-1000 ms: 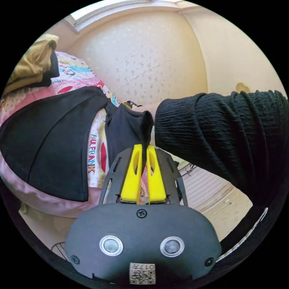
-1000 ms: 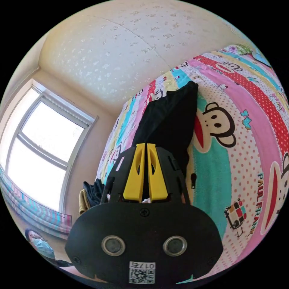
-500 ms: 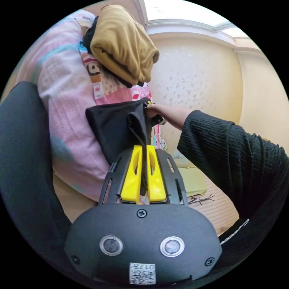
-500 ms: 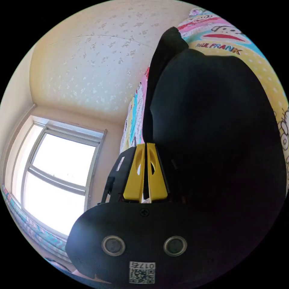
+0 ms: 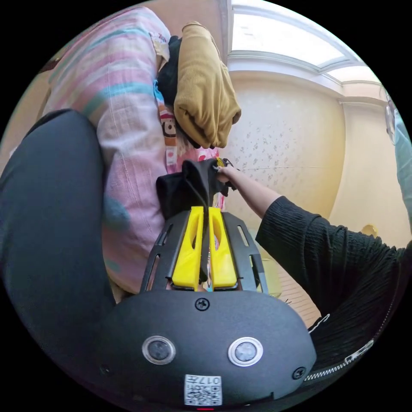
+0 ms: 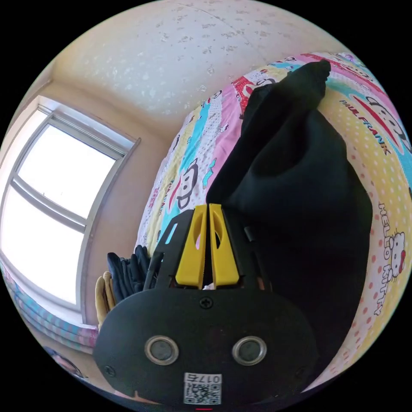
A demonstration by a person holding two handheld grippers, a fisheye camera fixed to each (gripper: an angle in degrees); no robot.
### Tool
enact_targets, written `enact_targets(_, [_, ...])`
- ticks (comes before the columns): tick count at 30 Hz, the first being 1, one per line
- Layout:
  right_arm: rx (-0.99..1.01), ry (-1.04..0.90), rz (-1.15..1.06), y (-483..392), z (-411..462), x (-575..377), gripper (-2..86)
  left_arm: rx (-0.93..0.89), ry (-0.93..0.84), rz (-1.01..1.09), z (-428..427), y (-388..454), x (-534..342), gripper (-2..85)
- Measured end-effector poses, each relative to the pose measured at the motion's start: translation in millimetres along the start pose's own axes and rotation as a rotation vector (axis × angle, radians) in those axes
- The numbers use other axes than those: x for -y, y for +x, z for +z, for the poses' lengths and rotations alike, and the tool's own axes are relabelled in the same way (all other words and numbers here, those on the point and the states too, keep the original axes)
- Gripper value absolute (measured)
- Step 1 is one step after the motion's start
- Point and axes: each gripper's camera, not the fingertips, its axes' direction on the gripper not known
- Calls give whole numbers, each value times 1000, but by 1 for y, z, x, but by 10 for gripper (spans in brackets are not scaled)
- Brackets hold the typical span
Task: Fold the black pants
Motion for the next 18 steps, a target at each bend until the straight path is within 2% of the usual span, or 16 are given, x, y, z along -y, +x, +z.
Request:
enact_targets(5, [89, -35, 81, 31, 11, -21, 24, 17, 32, -15, -12, -9, -13, 103])
enact_targets(12, [417, -24, 113, 41, -25, -40, 87, 32, 20, -56, -3, -13, -32, 100])
enact_targets(15, [445, -168, -124, 1, -70, -44, 83, 25, 20, -30, -2, -2, -40, 95])
enact_targets(18, [379, -370, -407, -36, -127, -90, 80, 33, 23, -9, 0, 7, -49, 89])
